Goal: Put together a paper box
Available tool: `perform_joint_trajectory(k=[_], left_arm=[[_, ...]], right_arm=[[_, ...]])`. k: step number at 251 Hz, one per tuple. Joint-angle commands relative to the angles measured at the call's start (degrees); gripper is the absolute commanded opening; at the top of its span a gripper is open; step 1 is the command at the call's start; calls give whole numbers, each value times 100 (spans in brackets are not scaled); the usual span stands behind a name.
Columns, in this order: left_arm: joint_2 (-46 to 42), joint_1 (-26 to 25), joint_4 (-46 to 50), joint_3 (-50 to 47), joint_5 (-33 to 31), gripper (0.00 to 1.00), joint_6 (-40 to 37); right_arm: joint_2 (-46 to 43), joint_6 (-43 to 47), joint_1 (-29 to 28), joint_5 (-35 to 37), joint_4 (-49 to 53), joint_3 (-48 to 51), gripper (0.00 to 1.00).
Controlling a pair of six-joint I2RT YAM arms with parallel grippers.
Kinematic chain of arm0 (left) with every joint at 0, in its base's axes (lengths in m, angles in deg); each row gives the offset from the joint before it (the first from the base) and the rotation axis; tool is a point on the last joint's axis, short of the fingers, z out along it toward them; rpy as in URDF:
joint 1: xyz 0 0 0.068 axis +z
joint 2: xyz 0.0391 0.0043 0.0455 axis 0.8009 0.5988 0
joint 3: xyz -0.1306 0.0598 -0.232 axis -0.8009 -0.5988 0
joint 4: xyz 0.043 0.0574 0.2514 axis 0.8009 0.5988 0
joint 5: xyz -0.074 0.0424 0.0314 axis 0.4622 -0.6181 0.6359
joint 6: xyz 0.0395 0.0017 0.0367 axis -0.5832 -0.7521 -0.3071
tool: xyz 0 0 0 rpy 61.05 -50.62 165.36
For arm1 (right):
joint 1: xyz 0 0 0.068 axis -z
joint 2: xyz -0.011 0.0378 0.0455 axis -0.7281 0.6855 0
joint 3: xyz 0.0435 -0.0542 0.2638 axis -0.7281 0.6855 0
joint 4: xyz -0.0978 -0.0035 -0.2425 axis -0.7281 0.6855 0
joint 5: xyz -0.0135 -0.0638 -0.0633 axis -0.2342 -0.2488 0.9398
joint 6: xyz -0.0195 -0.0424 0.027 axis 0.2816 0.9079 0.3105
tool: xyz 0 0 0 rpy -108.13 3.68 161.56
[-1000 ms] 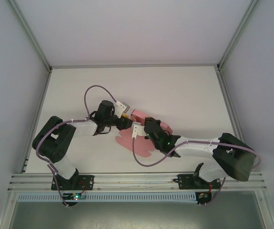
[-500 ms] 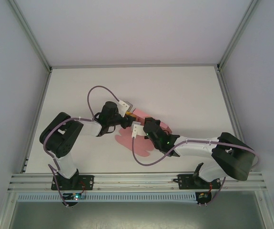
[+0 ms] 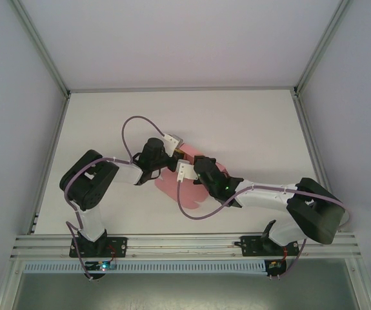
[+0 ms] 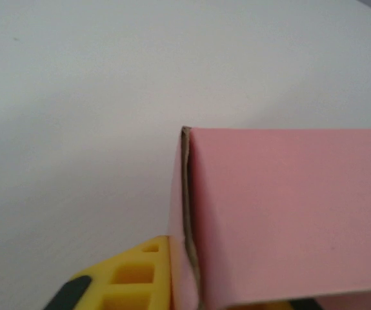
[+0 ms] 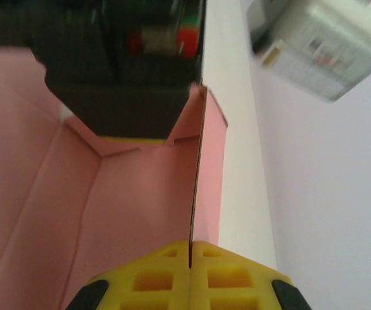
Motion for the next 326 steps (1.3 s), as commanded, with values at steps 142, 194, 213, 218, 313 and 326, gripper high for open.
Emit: perform_joint_trajectory(k=[142, 194, 213, 218, 313, 326], left_arm=[[551, -193, -268, 59, -3601, 0, 187], [687, -290, 149, 383, -3552, 0, 155], [634, -298, -194, 210, -2888, 0, 74], [619, -304, -323, 140, -2698, 0, 44], [467, -308, -1114, -330, -1781, 0, -181], [463, -310, -1000, -283, -1739, 0, -204]], right_arm=[[39, -762, 53, -792, 1835, -182, 0], [83, -910, 177, -933, 1901, -290, 0], [106, -990, 256, -859, 1758, -298, 0], [110, -1027, 280, -840, 1729, -312, 0], [-820, -1549, 738, -1852, 1513, -427, 58], [-1087, -1624, 766, -2180, 1506, -401, 70]])
